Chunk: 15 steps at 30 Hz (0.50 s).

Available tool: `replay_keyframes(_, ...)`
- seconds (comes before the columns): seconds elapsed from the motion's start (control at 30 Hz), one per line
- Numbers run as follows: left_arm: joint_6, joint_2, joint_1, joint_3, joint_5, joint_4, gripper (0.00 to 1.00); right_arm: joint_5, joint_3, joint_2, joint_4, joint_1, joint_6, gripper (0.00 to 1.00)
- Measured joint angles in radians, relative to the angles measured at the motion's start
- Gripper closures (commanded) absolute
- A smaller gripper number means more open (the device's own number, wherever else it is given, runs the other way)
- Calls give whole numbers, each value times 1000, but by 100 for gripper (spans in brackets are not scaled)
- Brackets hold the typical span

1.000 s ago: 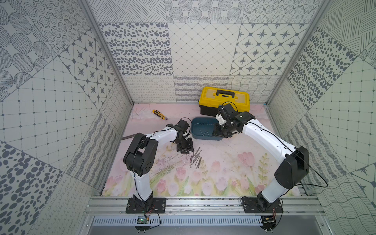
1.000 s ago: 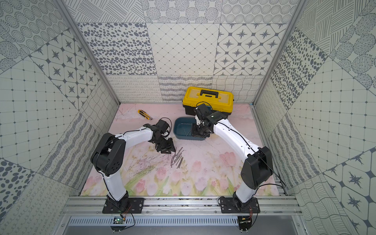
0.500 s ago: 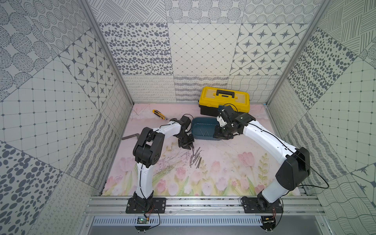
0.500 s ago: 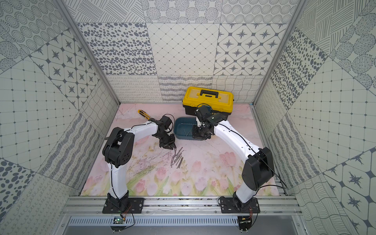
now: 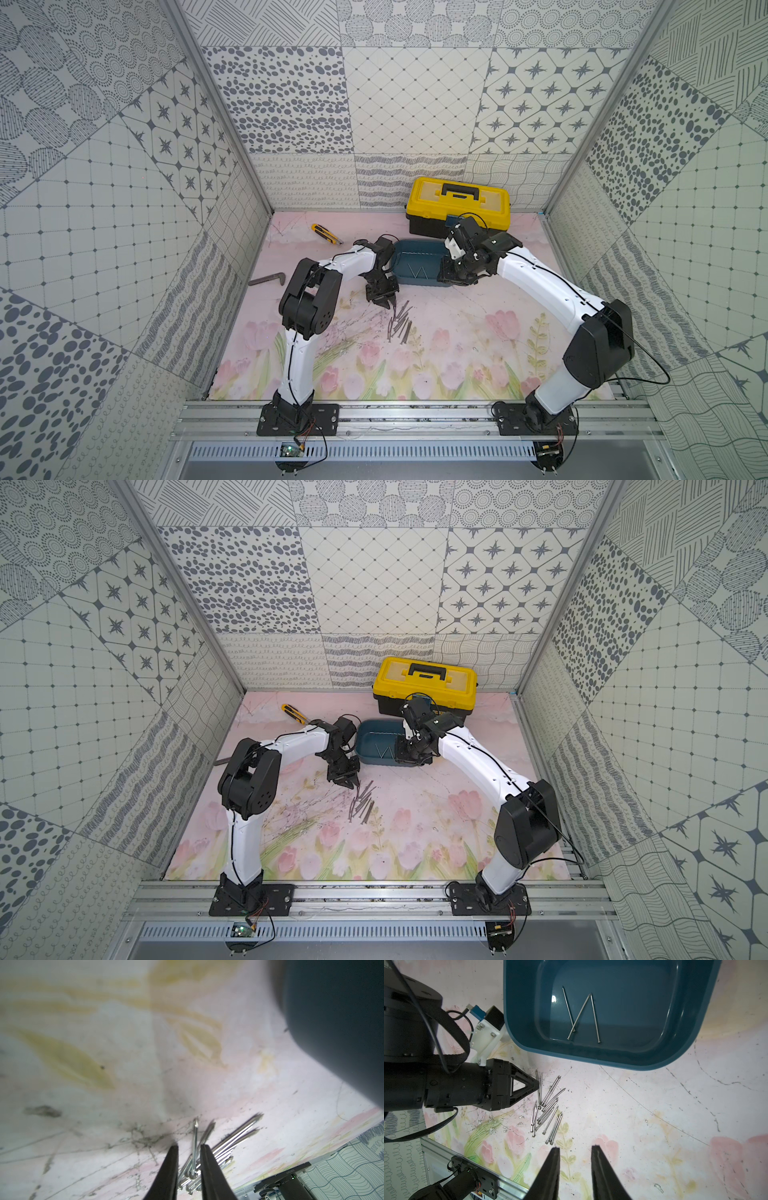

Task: Put the nails on the desktop into the storage box
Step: Pick up the nail from the center of the board.

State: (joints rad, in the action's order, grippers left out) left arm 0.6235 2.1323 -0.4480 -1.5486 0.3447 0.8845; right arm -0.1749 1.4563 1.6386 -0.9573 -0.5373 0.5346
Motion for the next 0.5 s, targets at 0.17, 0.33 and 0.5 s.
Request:
replay_keyframes(0.17,0,18,-10,-23,0,33,81,-4,-31,-14,8,8,-1,68)
replay_keyframes(0.33,-7,40,-20,-47,-7,72,89,-12,-52,-46,24,20,-1,68)
replay_keyframes(0.5,-24,67,-30,-64,-11,108,89,-19,-68,-72,35,29,-1,68)
